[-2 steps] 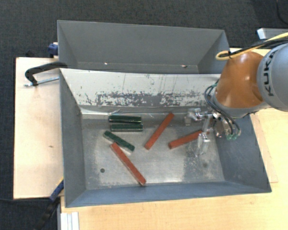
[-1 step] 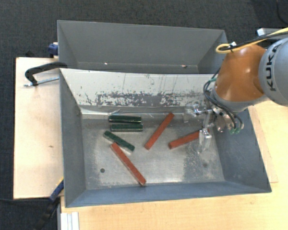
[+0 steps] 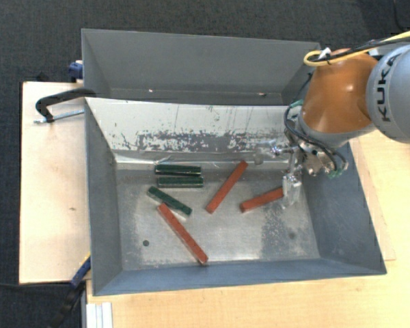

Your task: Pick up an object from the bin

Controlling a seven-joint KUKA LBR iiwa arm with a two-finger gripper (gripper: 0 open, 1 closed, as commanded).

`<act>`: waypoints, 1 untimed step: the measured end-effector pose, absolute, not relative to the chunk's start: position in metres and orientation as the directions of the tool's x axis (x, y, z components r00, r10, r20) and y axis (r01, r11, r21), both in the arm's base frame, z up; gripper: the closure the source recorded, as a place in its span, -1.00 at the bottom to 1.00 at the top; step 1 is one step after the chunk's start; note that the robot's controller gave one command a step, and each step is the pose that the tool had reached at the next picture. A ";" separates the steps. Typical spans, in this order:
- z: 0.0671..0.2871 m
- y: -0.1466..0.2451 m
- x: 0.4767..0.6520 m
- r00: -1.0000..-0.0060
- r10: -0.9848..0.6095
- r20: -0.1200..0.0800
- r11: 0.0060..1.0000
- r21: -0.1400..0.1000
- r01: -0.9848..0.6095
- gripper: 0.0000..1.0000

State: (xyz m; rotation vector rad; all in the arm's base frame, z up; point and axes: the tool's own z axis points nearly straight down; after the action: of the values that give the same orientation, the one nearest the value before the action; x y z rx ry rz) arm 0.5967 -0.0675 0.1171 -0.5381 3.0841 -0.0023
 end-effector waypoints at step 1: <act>0.080 -0.063 0.602 -0.838 -0.545 -0.003 0.838 -0.001 -0.545 -1.00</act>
Offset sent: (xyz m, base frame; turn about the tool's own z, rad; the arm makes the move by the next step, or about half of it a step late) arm 0.0049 -0.0092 -0.0471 -0.2205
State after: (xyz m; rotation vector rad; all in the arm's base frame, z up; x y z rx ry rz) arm 0.6015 -0.0626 0.0795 -0.8920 3.0089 0.0004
